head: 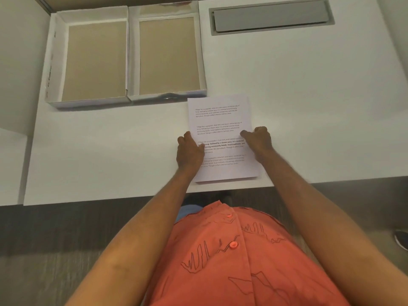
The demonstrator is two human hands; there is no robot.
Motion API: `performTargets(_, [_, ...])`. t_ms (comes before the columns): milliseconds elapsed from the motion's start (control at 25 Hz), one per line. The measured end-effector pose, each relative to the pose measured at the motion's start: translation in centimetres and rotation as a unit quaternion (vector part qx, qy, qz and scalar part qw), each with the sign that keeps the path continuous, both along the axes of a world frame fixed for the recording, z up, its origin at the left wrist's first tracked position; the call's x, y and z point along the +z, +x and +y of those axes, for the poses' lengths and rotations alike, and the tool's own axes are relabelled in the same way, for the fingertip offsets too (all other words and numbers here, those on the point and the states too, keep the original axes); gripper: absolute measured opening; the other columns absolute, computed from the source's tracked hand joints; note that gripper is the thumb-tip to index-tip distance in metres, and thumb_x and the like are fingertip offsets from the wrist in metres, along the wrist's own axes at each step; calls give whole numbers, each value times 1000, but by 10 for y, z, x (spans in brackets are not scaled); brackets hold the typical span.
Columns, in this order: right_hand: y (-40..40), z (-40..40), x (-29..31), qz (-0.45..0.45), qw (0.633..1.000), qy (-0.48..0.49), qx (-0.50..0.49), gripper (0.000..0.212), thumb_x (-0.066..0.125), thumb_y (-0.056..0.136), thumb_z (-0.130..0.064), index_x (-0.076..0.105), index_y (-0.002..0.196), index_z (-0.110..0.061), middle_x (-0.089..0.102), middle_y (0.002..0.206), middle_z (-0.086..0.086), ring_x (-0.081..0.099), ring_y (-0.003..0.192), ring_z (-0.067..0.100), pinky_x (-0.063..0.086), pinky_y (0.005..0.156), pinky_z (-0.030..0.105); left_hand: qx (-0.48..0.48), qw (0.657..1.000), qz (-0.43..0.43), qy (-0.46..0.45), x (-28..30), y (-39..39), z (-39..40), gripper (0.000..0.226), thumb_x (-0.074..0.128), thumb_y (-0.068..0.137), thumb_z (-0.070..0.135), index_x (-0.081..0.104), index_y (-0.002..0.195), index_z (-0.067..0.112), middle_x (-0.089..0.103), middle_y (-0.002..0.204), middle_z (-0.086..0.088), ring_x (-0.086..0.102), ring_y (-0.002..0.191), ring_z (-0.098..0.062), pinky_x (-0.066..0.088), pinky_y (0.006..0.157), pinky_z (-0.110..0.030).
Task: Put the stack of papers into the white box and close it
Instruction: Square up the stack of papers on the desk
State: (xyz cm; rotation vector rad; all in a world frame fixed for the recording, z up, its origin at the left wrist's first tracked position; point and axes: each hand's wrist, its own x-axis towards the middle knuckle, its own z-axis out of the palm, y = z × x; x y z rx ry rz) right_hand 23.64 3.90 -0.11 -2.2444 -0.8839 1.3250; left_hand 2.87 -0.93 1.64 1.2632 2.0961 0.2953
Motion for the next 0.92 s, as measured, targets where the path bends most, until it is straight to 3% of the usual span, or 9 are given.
performTargets(120, [17, 21, -41, 60, 997, -40, -6, 83, 80, 42, -50, 71, 112, -6, 77, 115, 12, 75, 103, 35, 62, 87, 42, -1, 1000, -10, -12, 3, -3, 3, 56, 65, 99, 30, 40, 146, 11, 48, 142, -11, 59, 125, -31, 51, 97, -41])
performTargets(240, [20, 33, -53, 76, 995, -61, 4, 93, 85, 34, -53, 72, 115, -10, 76, 120, 12, 74, 106, 37, 63, 93, 51, -1, 1000, -3, -19, 5, -2, 5, 54, 65, 99, 29, 41, 145, 10, 49, 142, -12, 59, 125, -32, 51, 96, -41])
performTargets(400, [-12, 15, 11, -26, 996, -80, 41, 88, 88, 70, -43, 51, 141, -8, 42, 145, 13, 50, 131, 34, 53, 108, 49, -1, 1000, 0, -18, 5, 0, 5, 54, 65, 100, 30, 41, 144, 11, 49, 142, -12, 60, 124, -30, 52, 96, -40])
performTargets(480, [-16, 13, 14, -32, 996, -71, 43, 89, 88, 73, -39, 45, 144, -8, 39, 146, 12, 46, 134, 32, 51, 109, 48, -3, 1000, -1, -17, 4, -1, 5, 55, 66, 99, 30, 41, 144, 11, 49, 142, -12, 60, 124, -30, 53, 96, -40])
performTargets(600, [-6, 20, 7, 102, 994, -38, 10, 113, 93, 44, -39, 46, 142, -5, 61, 137, 13, 66, 118, 34, 60, 99, 52, -1, 1000, 0, -16, 2, -3, 5, 54, 66, 99, 30, 41, 143, 12, 49, 140, -11, 60, 124, -30, 53, 95, -41])
performTargets(680, [15, 27, -25, 167, 985, -41, -11, 120, 97, 39, -36, 47, 143, -2, 68, 128, 18, 73, 108, 38, 64, 89, 56, -3, 1000, 0, -15, 0, -4, 5, 54, 67, 98, 30, 42, 142, 12, 50, 139, -11, 61, 122, -29, 54, 93, -41])
performTargets(760, [15, 19, -4, 177, 983, -43, -33, 110, 98, 47, -29, 52, 141, 5, 72, 122, 24, 78, 97, 37, 68, 73, 49, -4, 1000, 0, -13, -2, -5, 5, 54, 67, 98, 31, 42, 142, 13, 50, 138, -10, 61, 122, -29, 54, 92, -40])
performTargets(840, [12, 11, 16, 187, 981, -34, -31, 68, 92, 72, -13, 63, 129, 10, 75, 115, 24, 80, 80, 28, 65, 56, 32, -3, 1000, -4, -12, -4, -6, 6, 54, 68, 98, 31, 42, 141, 14, 51, 138, -10, 61, 121, -29, 54, 92, -40])
performTargets(920, [11, 10, 21, 183, 983, -31, -9, 35, 80, 88, -4, 70, 119, 6, 76, 112, 22, 76, 72, 23, 59, 49, 23, -4, 1000, -8, -12, -5, -8, 6, 55, 67, 98, 31, 42, 142, 13, 50, 139, -10, 61, 122, -29, 54, 92, -40])
